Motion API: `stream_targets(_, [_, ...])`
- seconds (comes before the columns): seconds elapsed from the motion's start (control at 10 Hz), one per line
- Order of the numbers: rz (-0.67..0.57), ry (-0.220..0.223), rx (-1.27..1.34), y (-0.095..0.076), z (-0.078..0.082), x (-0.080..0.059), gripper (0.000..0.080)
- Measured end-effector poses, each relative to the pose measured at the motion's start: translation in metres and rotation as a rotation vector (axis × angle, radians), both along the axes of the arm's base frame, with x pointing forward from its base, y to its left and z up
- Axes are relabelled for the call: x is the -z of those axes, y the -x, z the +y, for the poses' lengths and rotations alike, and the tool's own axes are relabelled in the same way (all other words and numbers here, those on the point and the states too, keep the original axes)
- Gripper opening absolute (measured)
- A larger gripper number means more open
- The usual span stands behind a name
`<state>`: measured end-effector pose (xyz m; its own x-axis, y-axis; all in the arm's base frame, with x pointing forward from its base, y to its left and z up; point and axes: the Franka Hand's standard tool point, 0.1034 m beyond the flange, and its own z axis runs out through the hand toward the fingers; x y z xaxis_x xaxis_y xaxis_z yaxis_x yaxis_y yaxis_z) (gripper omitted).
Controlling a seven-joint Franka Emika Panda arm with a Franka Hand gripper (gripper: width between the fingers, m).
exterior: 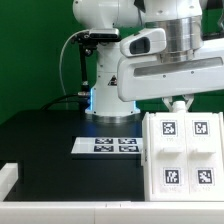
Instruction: Assemble cabinet
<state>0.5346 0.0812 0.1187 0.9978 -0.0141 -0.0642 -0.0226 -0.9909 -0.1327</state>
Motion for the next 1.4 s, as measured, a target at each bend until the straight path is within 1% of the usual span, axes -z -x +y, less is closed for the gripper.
stream_targets(0.1, [-0.005,0.003,-0.001,0.012,0.000,0.001,0.0001])
stream_targets(0.2, [-0.002,0.003,-0.004,0.020,-0.004,0.001,0.0001])
stream_targets(0.4, [-0.006,0.003,0.000,0.017,-0.006,-0.001,0.0001])
stream_targets(0.7, [-0.003,-0.004,0.002,0.000,-0.005,-0.006,0.0001])
stream_targets(0.9, [-0.001,-0.007,0.009,-0.005,-0.003,-0.010,0.0001])
stream_targets(1.0, [0.007,-0.007,0.032,-0.003,-0.001,-0.006,0.0001])
stream_targets(1.1, [0.020,-0.009,0.084,0.006,0.002,0.002,0.0001])
stream_targets(1.2, [0.027,-0.007,0.075,0.009,0.001,0.003,0.0001])
stream_targets(1.4, [0.026,-0.007,0.077,0.009,0.001,0.003,0.0001])
